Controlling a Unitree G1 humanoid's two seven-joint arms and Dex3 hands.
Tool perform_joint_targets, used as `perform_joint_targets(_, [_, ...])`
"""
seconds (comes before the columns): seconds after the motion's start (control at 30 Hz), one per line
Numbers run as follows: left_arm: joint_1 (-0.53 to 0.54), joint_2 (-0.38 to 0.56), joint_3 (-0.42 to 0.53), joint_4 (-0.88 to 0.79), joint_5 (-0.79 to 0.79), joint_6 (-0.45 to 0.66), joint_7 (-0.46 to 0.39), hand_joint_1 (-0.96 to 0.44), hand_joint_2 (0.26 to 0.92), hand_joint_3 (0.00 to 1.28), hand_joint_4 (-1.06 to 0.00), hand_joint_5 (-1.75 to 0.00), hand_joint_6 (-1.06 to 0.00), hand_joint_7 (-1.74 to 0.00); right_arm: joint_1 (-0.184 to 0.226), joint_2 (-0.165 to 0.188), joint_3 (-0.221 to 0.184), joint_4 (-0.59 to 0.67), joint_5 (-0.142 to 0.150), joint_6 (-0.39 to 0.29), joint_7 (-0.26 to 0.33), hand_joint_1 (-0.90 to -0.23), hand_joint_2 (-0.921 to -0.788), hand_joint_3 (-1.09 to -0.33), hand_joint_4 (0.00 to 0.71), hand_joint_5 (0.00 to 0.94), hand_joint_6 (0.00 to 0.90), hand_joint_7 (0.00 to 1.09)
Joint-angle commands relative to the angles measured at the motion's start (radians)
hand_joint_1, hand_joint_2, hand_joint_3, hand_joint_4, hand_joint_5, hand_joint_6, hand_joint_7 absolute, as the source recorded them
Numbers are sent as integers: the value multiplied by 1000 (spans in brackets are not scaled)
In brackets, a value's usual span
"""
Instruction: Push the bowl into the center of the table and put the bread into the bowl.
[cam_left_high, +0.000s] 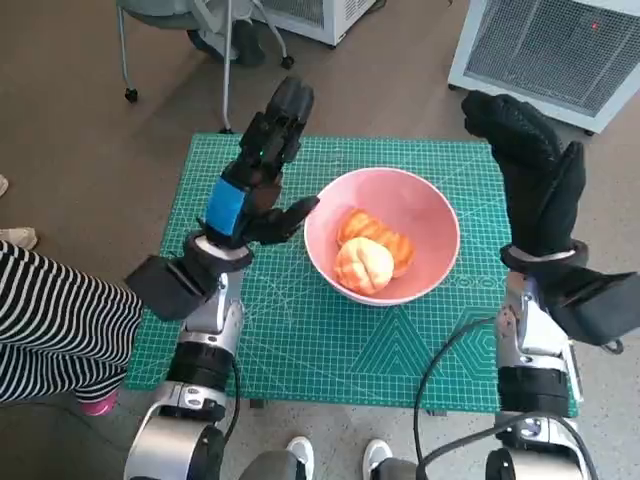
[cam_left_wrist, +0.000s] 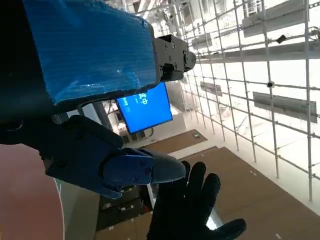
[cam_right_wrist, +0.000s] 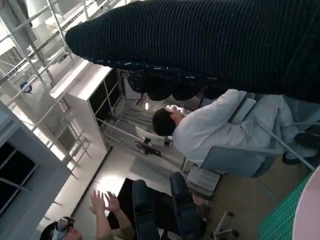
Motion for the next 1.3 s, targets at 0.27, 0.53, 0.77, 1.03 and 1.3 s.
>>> perform_joint_targets(0.27, [-8,0,9,45,14,-47,21,-713,921,397,1,1,1,1,-9,2,4,40,-10,-9,10,-712,-921,-656,159,0,79,366])
perform_joint_targets(0.53, [-8,-1,4,52,18,-60,29,-707,921,412,1,1,1,1,-19,6,6,62,-9,-12,13,-715,-921,-656,155,0,76,365])
perform_joint_targets(0.77, [-9,-1,6,56,19,-69,28,-704,921,415,1,1,1,1,-22,9,12,71,-10,-15,11,-714,-921,-653,161,3,75,365])
perform_joint_targets(1.03, [-16,6,10,69,25,-83,32,-697,921,411,1,1,1,1,-32,11,16,100,-20,-23,4,-728,-921,-651,163,3,85,371])
perform_joint_targets(1.3, [-19,15,11,78,30,-92,35,-698,921,412,1,1,1,1,-38,15,24,130,-35,-35,-4,-727,-921,-662,160,1,77,367])
